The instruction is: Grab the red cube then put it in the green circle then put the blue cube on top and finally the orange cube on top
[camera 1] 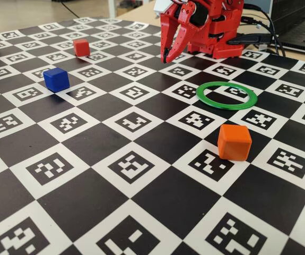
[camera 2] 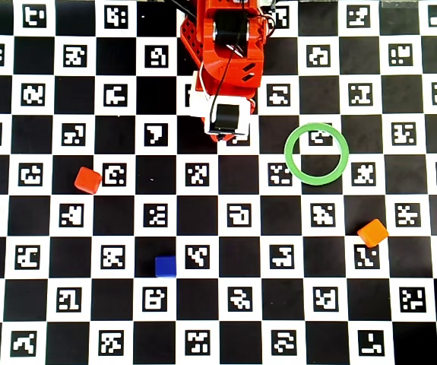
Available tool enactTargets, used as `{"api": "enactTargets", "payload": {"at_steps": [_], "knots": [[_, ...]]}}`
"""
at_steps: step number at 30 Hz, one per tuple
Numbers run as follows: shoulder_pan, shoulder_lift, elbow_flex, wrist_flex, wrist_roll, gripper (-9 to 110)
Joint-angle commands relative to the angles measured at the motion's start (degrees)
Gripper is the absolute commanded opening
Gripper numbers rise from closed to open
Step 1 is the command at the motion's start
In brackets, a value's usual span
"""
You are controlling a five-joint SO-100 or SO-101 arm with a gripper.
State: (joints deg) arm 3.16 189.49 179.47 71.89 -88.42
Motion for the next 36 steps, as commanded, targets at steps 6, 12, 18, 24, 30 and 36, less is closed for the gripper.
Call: {"api": "enactTargets", "payload": {"at_steps": [6,12,18,24,30,36], "knots": [[-0.44,2.9,3.16,5.71,-0.26,-4],[0.62,2.9,3.16,5.71,-0.09,-4],[0.79,1.67,1.58,4.92,3.43,-4],[0.88,-12.92,-12.13,0.09,11.78,-5],[1.49,-31.03,-32.08,1.32,23.82,-5],[4.39,-45.97,-51.68,6.77,31.55,-5]]}}
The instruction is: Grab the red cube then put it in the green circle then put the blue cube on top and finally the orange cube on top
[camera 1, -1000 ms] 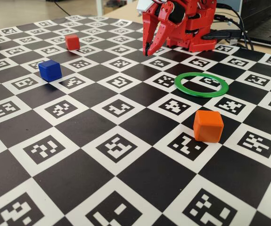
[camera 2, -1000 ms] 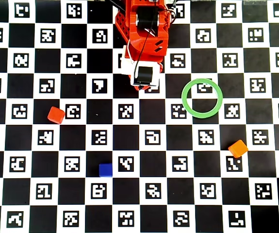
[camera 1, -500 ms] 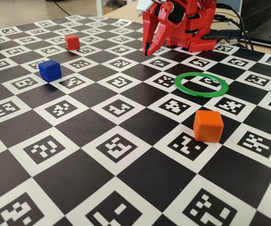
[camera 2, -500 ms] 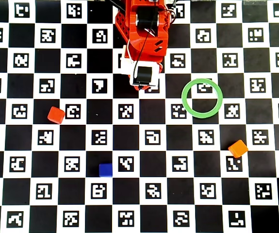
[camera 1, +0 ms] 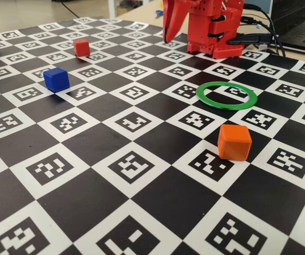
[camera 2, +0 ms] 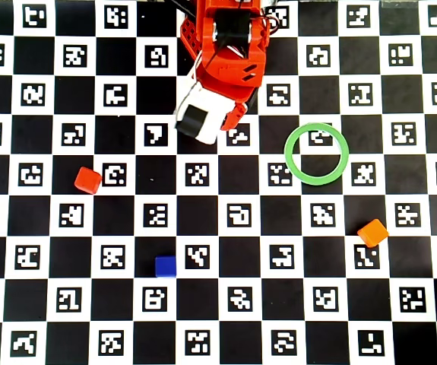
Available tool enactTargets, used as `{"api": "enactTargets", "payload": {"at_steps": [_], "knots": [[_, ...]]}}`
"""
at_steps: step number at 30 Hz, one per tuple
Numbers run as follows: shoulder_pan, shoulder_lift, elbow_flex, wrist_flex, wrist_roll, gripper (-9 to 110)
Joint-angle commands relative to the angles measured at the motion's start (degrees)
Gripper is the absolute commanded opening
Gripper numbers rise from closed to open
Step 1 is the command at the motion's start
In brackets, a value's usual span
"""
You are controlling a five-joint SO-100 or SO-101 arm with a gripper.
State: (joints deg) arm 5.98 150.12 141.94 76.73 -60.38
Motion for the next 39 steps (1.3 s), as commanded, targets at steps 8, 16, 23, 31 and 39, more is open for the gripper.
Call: {"api": "enactTargets", "payload": {"at_steps": [8,16,23,31,39], "knots": [[10.37,-22.24,-31.73,6.94,11.25,-5],[19.69,-36.21,-48.78,12.74,19.78,-3],[28.56,-47.2,-61.52,15.38,29.44,0],[35.86,-53.17,-65.48,13.36,38.41,14],[41.57,-59.24,-67.68,11.87,44.3,31]]}}
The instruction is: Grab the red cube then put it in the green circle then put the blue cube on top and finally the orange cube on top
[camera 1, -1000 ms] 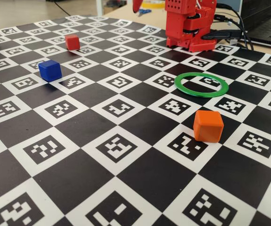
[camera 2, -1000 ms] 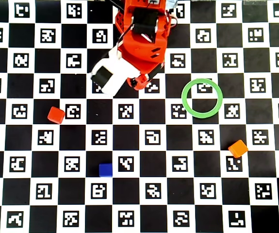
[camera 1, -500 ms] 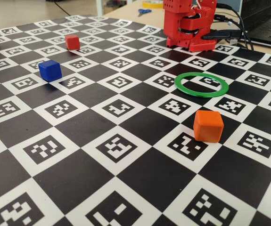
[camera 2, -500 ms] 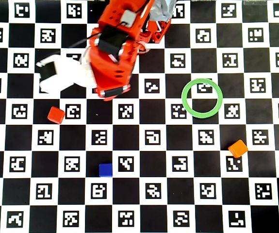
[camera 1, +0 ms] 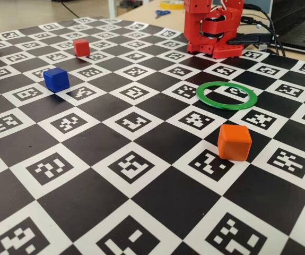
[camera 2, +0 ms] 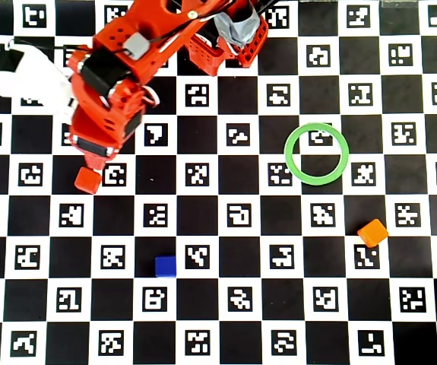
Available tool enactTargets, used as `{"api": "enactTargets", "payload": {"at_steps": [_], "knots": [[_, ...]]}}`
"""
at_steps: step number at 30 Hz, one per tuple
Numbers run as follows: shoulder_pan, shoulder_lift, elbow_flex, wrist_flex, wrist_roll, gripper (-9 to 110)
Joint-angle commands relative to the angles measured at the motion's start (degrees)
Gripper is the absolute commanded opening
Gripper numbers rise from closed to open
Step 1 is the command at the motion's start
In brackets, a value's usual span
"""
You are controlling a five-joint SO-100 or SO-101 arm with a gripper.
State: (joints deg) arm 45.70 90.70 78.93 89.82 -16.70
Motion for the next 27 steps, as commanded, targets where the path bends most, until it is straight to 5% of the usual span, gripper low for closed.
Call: {"api": "enactTargets", "payload": {"at_steps": [1,11,27], "knots": [[2.29,-0.44,-4.57,-1.76,0.35,32],[3.08,-4.83,0.0,-6.24,-5.45,42],[2.64,-9.58,11.07,-16.44,-7.21,42]]}}
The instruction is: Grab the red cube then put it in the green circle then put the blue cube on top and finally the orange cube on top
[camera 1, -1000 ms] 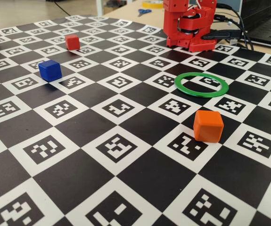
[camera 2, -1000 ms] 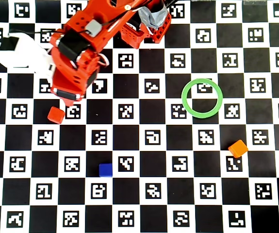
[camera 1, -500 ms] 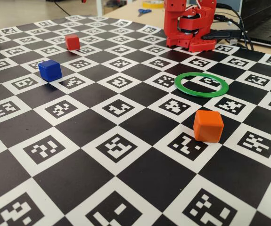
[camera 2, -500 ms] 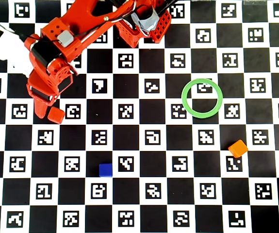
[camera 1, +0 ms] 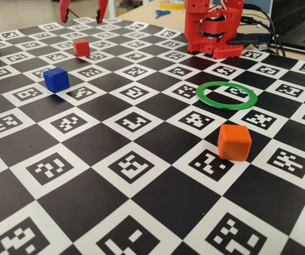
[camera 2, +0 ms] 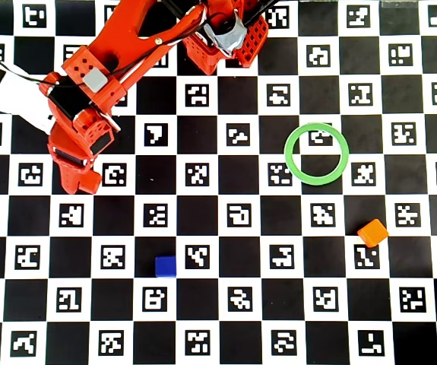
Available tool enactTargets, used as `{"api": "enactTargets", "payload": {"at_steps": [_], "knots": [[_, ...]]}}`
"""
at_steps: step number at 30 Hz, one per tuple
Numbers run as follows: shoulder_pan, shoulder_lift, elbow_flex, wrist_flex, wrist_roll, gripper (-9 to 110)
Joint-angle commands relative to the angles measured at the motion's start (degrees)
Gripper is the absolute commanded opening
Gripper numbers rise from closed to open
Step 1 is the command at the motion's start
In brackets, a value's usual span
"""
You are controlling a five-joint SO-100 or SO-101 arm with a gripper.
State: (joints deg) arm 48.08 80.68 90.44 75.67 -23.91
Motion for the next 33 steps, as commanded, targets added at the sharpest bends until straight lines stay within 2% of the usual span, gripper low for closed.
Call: {"api": "enactTargets", "payload": {"at_steps": [1,17,33], "knots": [[0.18,-0.18,-0.35,-3.08,0.09,42],[-1.58,-6.5,0.44,-10.46,1.05,42],[-2.2,-8.96,-0.26,-12.83,1.32,38]]}}
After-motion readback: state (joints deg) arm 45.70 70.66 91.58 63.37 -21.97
